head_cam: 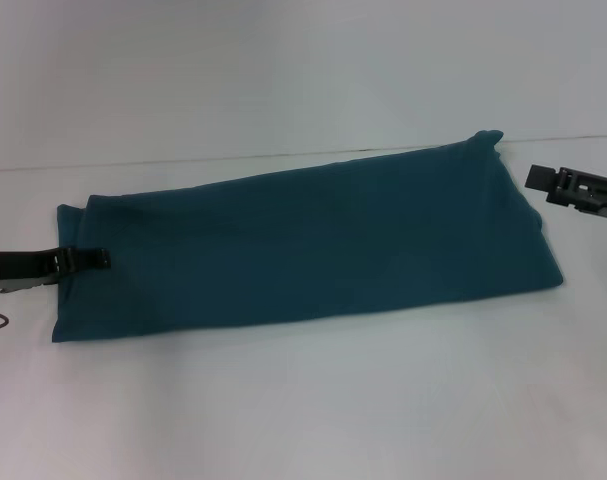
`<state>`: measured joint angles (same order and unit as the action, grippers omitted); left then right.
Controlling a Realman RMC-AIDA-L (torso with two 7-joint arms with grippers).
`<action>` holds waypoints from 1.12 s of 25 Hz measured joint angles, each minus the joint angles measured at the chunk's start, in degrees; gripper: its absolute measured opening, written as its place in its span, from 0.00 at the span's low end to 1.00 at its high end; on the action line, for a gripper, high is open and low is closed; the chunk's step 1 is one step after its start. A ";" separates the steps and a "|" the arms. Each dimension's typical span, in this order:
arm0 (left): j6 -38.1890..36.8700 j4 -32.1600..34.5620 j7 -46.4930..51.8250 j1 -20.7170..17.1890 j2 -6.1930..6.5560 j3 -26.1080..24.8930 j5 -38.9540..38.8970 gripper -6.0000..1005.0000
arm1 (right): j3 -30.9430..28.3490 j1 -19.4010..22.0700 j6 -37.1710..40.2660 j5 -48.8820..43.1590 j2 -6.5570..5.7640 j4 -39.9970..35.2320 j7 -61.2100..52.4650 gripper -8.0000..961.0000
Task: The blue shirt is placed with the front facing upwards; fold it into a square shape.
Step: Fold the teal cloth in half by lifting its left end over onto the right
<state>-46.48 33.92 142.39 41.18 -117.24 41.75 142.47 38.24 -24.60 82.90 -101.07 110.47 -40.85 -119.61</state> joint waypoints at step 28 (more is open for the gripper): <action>-2.52 0.14 -0.02 1.86 -1.13 0.39 0.16 0.86 | -1.15 0.28 0.27 0.00 0.00 -0.02 0.08 0.95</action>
<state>-49.00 34.06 142.36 43.03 -118.37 42.14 142.63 37.09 -24.32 83.17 -101.07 110.47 -40.87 -119.53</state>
